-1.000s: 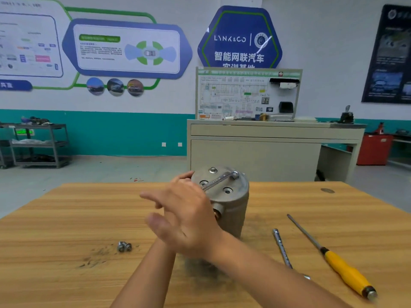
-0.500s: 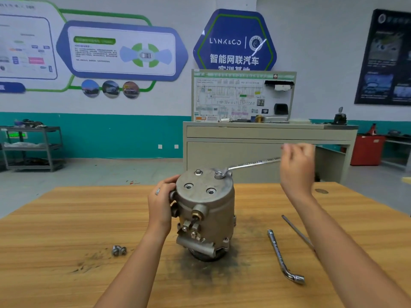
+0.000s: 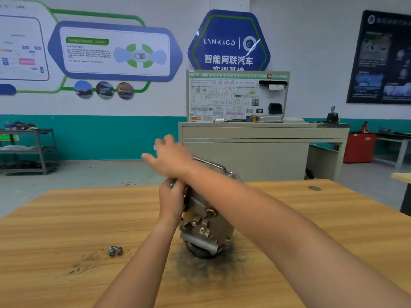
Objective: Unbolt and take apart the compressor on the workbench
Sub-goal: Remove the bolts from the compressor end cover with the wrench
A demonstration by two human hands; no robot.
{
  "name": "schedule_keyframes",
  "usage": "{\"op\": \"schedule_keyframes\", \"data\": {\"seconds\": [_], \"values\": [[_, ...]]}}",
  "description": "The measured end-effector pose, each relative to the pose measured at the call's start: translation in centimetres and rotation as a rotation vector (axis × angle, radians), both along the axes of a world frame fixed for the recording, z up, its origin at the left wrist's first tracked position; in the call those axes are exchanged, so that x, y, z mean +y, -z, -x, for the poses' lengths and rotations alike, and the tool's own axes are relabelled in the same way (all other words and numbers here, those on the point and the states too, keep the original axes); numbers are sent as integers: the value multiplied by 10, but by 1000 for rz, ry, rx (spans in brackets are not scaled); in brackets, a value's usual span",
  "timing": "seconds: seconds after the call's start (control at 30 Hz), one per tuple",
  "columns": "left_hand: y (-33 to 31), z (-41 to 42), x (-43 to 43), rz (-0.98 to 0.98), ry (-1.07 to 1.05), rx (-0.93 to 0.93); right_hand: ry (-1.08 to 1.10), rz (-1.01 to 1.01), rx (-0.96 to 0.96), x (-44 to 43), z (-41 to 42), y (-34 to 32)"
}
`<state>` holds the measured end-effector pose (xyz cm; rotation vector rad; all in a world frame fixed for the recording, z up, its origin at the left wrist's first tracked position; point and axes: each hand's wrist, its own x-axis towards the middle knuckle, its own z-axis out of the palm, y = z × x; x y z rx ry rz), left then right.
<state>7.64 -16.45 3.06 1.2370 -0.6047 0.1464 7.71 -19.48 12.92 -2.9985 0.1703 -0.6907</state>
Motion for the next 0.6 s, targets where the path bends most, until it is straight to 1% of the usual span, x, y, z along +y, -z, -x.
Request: {"op": "schedule_keyframes", "data": {"seconds": [0.07, 0.13, 0.17, 0.2, 0.27, 0.3, 0.33, 0.37, 0.4, 0.43, 0.47, 0.5, 0.53, 0.57, 0.6], "values": [[6, 2, 3, -17, -12, -27, -198, 10, -125, 21, 41, 23], [11, 0, 6, 50, 30, -10, -392, -5, -379, 32, 90, 51], [12, -2, 9, 46, 25, -42, -472, -52, -535, 28, 113, 68], [13, -6, 12, 26, 26, -30, -520, -147, -686, 19, 133, 85], [12, -15, 17, 15, 54, 53, -487, -402, -919, -9, 165, 109], [11, -20, 17, 15, 68, 72, -409, -513, -1038, -28, 174, 113], [10, -24, 17, 6, 75, 72, -298, -592, -1144, -46, 179, 111], [10, -24, 17, 1, 83, 72, -173, -629, -1222, -64, 179, 106], [10, -25, 17, -3, 91, 74, -46, -642, -1261, -83, 176, 97], [9, -25, 16, -3, 99, 71, 79, -650, -1249, -105, 168, 87], [9, -25, 15, -3, 102, 73, 199, -662, -1173, -127, 156, 73], [10, -26, 15, -10, 109, 82, 322, -649, -1039, -149, 142, 59], [10, -26, 14, -21, 112, 83, 444, -600, -864, -169, 122, 44], [10, -25, 14, -27, 114, 89, 529, -531, -676, -182, 102, 29], [10, -24, 14, -32, 116, 90, 543, -462, -494, -186, 81, 13]]}}
